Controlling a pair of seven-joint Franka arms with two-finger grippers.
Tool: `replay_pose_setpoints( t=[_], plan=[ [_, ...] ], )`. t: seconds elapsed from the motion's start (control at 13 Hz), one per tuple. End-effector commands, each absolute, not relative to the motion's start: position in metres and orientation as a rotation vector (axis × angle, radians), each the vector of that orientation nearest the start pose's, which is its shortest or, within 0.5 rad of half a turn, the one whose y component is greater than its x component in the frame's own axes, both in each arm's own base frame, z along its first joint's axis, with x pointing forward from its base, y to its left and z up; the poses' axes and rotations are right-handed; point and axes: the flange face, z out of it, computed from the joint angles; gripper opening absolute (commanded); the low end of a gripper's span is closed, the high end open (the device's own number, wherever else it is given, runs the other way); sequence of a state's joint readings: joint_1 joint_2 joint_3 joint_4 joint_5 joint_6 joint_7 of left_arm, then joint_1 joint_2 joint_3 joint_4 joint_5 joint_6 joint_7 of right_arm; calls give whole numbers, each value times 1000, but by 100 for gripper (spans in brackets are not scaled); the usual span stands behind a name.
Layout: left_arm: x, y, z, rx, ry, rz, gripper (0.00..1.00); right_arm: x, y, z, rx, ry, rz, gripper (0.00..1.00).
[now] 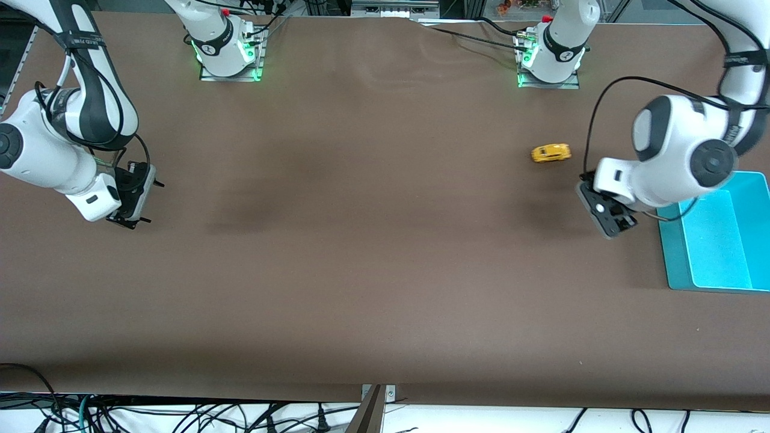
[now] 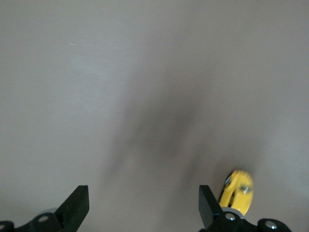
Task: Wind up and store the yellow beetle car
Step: 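Lower the left gripper onto the rolling car and grasp it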
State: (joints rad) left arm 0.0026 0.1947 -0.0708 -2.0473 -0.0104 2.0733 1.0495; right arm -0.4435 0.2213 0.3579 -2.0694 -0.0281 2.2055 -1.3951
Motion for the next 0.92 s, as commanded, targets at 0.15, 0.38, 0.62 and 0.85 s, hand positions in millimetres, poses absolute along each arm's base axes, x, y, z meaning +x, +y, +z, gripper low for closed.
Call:
replay_pose_setpoints(
  t=[0.15,0.38,0.62,0.85],
  plan=[
    [511,-26,331,-2542,1998,180,100,557,-45,386,-2595,-1693,40,100],
    [481,-12,317,-2510,2002,244,100,550,-25,415,-2695,-1585,43,100],
    [455,17,292,-2502,1996,250,100,542,-23,429,-2817,-1381,65,100],
    [425,47,257,-2440,2051,166,100,538,-17,442,-2852,-1155,3,100]
  ],
)
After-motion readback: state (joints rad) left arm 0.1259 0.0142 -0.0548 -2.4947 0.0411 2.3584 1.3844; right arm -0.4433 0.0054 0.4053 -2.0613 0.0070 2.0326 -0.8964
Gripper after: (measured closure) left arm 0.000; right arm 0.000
